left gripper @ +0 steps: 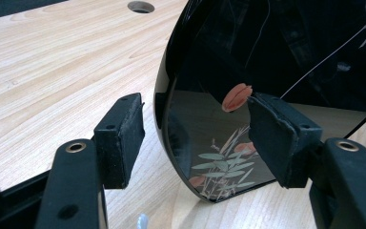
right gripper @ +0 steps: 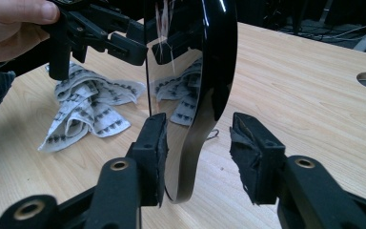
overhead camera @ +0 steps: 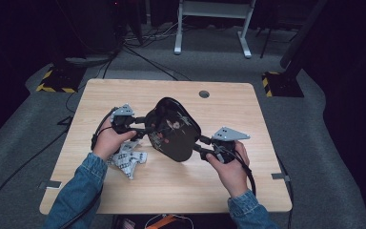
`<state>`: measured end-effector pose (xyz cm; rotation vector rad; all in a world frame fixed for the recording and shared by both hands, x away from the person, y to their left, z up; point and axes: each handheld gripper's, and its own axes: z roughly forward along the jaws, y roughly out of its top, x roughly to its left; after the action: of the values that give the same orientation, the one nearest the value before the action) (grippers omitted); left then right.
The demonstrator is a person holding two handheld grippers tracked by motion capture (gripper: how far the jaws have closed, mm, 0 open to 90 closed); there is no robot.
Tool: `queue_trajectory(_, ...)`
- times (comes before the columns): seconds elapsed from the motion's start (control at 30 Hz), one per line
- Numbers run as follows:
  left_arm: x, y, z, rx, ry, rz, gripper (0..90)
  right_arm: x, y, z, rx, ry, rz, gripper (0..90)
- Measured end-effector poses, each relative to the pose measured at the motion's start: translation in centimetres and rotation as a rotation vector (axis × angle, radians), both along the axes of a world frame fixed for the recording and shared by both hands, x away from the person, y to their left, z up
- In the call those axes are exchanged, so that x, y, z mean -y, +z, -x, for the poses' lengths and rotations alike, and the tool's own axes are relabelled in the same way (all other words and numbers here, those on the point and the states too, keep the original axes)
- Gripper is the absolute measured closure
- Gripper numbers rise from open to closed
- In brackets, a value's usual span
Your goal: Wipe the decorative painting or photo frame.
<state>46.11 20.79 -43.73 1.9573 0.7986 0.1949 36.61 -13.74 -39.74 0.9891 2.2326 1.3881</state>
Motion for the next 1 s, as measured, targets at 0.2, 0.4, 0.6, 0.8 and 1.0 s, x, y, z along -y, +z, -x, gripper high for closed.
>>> queue_trajectory(0.2, 0.2, -0.4, -0.3, -0.002, -0.028, 0.029, 35.8, -0.4, -0.2, -0.1, 0.002, -0.007, 0.013, 64.0)
queue_trajectory(0.4, 0.4, -0.4, -0.3, 0.006, -0.039, 0.028, 36.0, -0.5, -0.2, -0.1, 0.008, -0.001, 0.01, 73.7)
queue_trajectory(0.6, 0.3, -0.3, -0.1, 0.002, -0.034, 0.023, 37.5, -0.9, -0.1, -0.1, 0.01, -0.017, 0.009, 74.8)
queue_trajectory(0.8, 0.3, -0.1, 0.3, 0.004, -0.028, -0.004, 40.6, -0.7, -0.1, -0.3, -0.002, -0.016, 0.004, 74.4)
queue_trajectory(1.0, 0.4, 0.1, 0.7, 0.015, -0.013, -0.038, 43.0, -0.5, -0.1, -0.6, -0.006, -0.023, -0.003, 73.4)
